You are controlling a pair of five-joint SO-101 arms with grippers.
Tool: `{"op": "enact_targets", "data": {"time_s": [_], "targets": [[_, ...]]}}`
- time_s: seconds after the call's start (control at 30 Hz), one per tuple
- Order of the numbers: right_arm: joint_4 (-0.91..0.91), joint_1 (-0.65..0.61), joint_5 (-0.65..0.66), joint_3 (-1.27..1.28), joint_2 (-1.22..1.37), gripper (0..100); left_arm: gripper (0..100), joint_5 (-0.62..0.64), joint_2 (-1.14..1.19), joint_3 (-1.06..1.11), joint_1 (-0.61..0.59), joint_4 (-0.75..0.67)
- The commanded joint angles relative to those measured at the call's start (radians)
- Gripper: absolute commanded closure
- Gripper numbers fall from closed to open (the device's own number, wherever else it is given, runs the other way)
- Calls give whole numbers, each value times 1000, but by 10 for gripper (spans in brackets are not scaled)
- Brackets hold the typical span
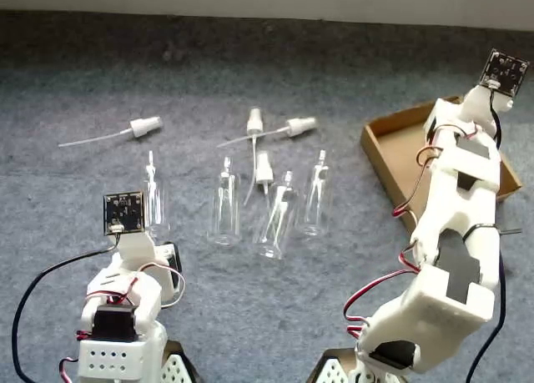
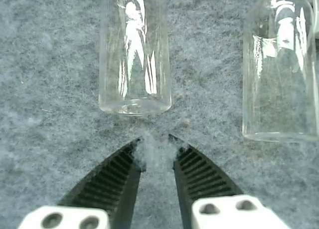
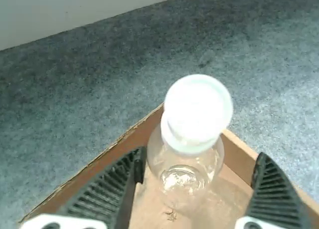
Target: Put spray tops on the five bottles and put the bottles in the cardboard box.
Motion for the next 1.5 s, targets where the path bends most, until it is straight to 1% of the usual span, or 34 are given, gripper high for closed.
{"op": "enact_targets", "data": {"time_s": [0.0,0.13,0.33,0.4,0.63,0.8,1.03,1.23,1.47], "targets": [[-1,-2,-3,-65,-59,699,951,-15,-4,21,15,-11],[-1,-2,-3,-64,-59,713,951,-15,-4,21,15,-11],[-1,1,-9,-67,-61,894,951,-15,-4,21,15,-11],[-1,2,-9,-67,-62,922,951,-15,-4,21,15,-11],[-16,7,-11,-71,-61,926,951,-15,-4,21,15,-11],[-251,-1,-5,-59,-58,928,951,-15,-2,21,15,-11],[-259,-1,-5,-45,-47,928,951,-15,-2,21,15,-11],[-259,7,-5,-54,82,928,951,-15,-2,21,15,-11],[-257,5,-5,-54,101,926,951,-15,-2,21,15,-11]]}}
